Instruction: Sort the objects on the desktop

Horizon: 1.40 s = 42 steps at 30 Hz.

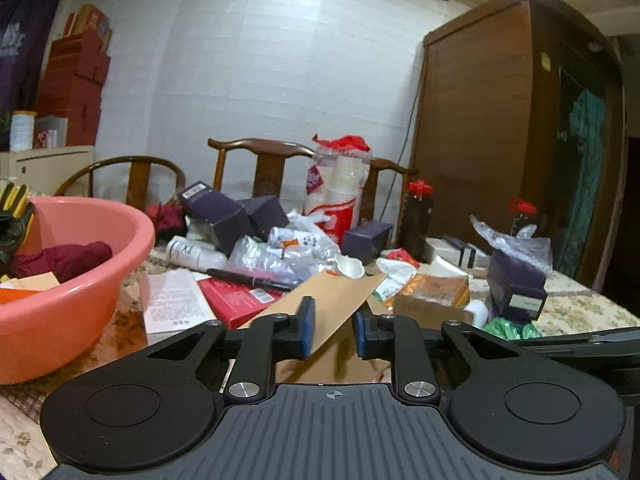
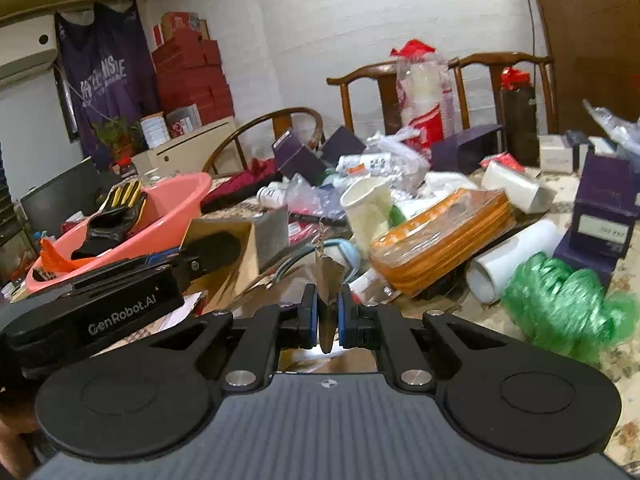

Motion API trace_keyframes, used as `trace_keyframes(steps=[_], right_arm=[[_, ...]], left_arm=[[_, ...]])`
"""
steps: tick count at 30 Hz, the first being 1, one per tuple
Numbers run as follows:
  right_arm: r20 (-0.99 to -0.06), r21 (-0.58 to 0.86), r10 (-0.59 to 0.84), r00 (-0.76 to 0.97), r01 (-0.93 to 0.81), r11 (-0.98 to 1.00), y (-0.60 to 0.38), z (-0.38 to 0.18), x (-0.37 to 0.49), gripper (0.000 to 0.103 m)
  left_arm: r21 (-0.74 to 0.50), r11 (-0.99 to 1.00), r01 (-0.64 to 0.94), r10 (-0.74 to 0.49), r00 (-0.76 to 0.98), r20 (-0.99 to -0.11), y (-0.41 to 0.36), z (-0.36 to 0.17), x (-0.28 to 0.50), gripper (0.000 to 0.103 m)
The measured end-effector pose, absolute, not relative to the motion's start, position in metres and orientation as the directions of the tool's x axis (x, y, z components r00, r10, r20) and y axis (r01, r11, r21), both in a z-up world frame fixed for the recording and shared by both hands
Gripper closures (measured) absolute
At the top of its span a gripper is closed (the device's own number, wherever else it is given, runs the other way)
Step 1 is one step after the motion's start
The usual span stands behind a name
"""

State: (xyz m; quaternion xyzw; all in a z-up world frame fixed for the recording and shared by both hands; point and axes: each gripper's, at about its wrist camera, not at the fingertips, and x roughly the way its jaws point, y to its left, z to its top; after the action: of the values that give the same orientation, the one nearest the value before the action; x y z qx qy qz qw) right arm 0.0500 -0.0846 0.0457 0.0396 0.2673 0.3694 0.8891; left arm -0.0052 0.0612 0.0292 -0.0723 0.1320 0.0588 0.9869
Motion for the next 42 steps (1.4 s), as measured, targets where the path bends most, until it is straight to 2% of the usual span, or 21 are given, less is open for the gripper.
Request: trace_keyframes(steps=[5, 12, 22, 27, 30, 33, 35, 39, 41, 42], right_arm=[[-0.481, 0.289, 0.686, 0.546, -0.640, 0.712, -0.074, 0.040, 0.051, 0.092], [-0.435, 0.307, 0.712, 0.551, -0.653, 0.693, -0.079, 0.060, 0.045, 0.093], [-0.314, 0.266, 0.756, 0.575, -0.710, 0.651, -0.069, 0.126, 0.028, 0.093], [-0.263, 0.260, 0.788, 0.556, -0.746, 0.613, -0.053, 0.160, 0.025, 0.093], [-0.253, 0.259, 0.809, 0.530, -0.769, 0.584, -0.048, 0.164, 0.021, 0.093], [-0.280, 0.248, 0.808, 0.518, -0.774, 0.582, -0.048, 0.151, 0.018, 0.093], [-0.320, 0.228, 0.794, 0.517, -0.771, 0.594, -0.048, 0.133, 0.017, 0.093], [-0.394, 0.223, 0.774, 0.496, -0.765, 0.604, -0.052, 0.098, 0.019, 0.093], [-0.420, 0.247, 0.779, 0.466, -0.767, 0.592, -0.052, 0.084, 0.020, 0.093], [-0.431, 0.255, 0.782, 0.451, -0.770, 0.585, -0.050, 0.078, 0.021, 0.093]], left_arm=[[-0.154, 0.983, -0.097, 0.050, 0.958, -0.282, 0.054, 0.028, -0.009, 0.089], [-0.149, 0.986, -0.071, 0.030, 0.964, -0.265, 0.051, 0.044, -0.012, 0.084], [-0.044, 0.995, -0.087, 0.080, 0.988, -0.131, 0.054, 0.113, -0.033, 0.082], [-0.060, 0.993, -0.098, 0.093, 0.991, -0.093, 0.071, 0.143, -0.041, 0.082], [-0.084, 0.991, -0.103, 0.093, 0.990, -0.108, 0.080, 0.142, -0.050, 0.077], [-0.077, 0.991, -0.110, 0.096, 0.983, -0.158, 0.086, 0.122, -0.065, 0.060], [-0.057, 0.987, -0.154, 0.140, 0.971, -0.196, 0.092, 0.103, -0.079, 0.040], [-0.040, 0.971, -0.238, 0.215, 0.930, -0.298, 0.108, 0.067, -0.098, 0.037], [-0.064, 0.960, -0.271, 0.233, 0.907, -0.350, 0.119, 0.052, -0.102, 0.028], [-0.070, 0.954, -0.291, 0.244, 0.891, -0.382, 0.123, 0.044, -0.102, 0.028]])
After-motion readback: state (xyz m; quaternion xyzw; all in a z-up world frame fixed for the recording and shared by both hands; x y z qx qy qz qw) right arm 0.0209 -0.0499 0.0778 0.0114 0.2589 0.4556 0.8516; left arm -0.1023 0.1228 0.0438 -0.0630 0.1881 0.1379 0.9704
